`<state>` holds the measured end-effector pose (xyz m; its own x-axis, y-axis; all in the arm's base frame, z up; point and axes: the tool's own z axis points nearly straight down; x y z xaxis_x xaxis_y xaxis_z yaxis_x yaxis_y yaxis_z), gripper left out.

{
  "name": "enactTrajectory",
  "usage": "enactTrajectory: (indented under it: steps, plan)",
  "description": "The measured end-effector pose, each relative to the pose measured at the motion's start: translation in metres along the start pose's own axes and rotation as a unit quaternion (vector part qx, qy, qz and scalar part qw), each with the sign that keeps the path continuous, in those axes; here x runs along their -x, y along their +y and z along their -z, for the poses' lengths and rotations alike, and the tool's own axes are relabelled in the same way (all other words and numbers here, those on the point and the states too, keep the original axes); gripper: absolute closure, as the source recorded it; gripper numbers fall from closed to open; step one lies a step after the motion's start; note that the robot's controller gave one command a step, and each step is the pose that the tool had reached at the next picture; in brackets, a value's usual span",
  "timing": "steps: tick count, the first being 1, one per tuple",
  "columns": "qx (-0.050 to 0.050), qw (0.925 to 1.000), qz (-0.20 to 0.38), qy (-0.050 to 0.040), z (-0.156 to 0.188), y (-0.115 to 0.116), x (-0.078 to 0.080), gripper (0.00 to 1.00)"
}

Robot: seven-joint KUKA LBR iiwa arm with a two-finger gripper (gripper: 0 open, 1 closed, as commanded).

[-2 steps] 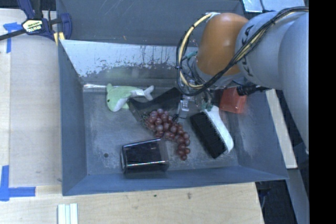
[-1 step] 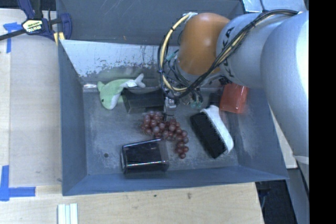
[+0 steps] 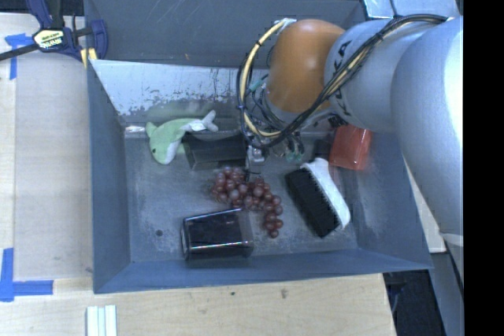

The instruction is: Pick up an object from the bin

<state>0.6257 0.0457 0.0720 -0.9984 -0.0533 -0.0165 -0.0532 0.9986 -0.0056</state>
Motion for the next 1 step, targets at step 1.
enactTrajectory:
  steps: [1]
  plan:
    - [0.0,1.0,0.0,-0.0001,0.0023,-0.0002,-0.0005,1.0]
